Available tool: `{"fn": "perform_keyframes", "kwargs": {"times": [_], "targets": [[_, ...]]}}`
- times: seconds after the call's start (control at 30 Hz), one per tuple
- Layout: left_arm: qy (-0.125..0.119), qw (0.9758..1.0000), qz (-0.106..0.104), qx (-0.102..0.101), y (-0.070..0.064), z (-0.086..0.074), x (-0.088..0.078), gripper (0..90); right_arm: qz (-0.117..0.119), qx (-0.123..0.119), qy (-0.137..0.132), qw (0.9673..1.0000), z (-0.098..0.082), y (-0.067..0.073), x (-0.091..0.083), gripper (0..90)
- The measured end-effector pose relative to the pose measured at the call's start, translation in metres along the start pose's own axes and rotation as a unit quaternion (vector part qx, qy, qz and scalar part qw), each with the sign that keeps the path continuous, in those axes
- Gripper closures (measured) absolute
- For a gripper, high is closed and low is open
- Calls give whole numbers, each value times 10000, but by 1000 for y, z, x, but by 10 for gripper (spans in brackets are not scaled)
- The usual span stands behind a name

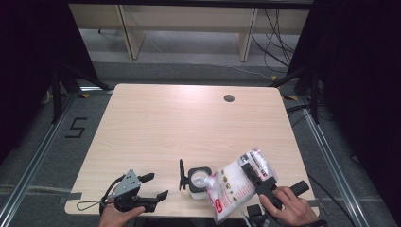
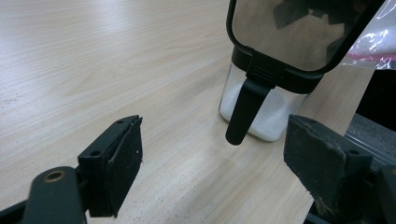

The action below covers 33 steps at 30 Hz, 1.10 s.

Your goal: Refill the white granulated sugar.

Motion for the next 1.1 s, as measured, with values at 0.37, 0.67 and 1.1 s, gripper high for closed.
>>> {"fn": "perform_keyframes", "kwargs": {"times": [0.37,0.67,1.1], "targets": [[-4,10000,-5,6,0,0,0,190,57,-32,-1,10000,0,0,1,558],[-7,10000,-20,87,1,0,-1,190,61,43,32,10000,-1,2,0,560],[-19,10000,-11,-4,0,0,-1,190,199,87,21,9998,-5,5,3,565]]}}
Point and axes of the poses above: each handheld gripper's, and its own axes: x roughly forward along the jaws, z roughly out of its top, y roughly to its left, the point moved 5 cm from there along x, roughly forward along the jaws, and after that the axes turned 15 degrees about x, right-handed, at the moved point
